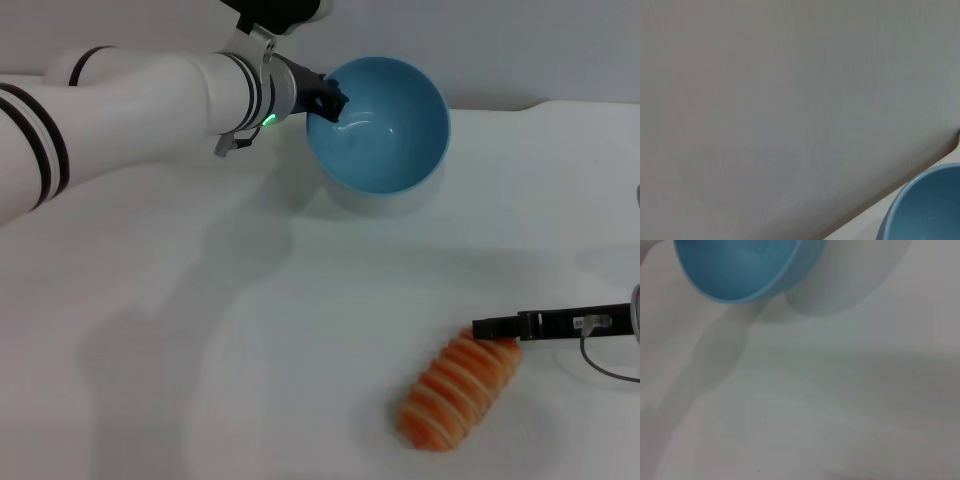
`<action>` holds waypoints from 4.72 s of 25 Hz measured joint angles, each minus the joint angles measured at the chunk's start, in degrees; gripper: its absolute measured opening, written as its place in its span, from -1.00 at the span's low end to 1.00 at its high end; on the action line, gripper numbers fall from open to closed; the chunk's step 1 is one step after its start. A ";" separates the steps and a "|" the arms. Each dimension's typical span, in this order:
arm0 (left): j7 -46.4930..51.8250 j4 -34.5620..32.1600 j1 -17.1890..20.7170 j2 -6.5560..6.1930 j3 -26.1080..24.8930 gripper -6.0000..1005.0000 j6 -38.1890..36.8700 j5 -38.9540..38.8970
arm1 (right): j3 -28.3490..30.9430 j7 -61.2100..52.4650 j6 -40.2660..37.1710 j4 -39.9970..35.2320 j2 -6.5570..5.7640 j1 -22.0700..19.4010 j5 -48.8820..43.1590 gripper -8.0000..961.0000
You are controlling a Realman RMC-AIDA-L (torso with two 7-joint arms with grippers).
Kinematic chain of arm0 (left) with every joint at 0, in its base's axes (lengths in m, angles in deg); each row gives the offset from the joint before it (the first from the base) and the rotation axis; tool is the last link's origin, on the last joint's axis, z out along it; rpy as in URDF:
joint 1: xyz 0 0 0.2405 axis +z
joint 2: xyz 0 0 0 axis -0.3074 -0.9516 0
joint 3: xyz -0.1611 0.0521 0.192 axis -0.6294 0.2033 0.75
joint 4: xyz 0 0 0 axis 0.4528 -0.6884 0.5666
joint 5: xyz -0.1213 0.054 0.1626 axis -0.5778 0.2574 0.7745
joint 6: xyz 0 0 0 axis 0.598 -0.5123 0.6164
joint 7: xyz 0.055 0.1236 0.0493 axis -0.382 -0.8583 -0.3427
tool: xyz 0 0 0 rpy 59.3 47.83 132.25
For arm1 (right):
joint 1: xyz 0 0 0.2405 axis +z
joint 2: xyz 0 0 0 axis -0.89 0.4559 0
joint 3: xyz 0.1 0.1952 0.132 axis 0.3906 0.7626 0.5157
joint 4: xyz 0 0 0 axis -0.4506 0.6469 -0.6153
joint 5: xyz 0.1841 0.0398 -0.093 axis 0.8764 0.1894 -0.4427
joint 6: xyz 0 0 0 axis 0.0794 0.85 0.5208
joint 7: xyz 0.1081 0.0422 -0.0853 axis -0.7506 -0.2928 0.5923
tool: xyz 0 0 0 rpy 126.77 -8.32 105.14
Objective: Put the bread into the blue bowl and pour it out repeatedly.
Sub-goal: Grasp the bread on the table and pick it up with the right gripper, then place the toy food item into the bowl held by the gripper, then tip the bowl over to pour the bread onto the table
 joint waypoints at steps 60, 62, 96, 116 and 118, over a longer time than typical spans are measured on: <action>0.14 -7.23 -1.32 0.09 8.26 -0.99 -11.74 -8.50 | 4.50 12.22 -2.50 -14.67 -0.47 -2.78 24.90 -0.48; 0.15 -7.14 -1.22 0.09 8.26 -0.99 -11.61 -8.51 | 4.87 15.11 -2.43 -14.92 -0.42 -3.97 27.31 -0.31; -16.93 -7.81 -8.38 -0.03 13.62 -0.99 0.46 -7.64 | 34.17 78.61 4.57 8.44 0.07 -21.65 54.30 0.06; -29.42 -7.76 -5.66 0.23 24.48 -0.99 15.67 -6.79 | 34.21 83.86 4.81 12.21 -0.16 -20.00 62.44 0.06; -29.39 -7.71 -5.37 0.24 24.50 -0.99 15.98 -6.81 | 34.24 83.85 4.87 13.01 -0.20 -19.60 62.48 0.06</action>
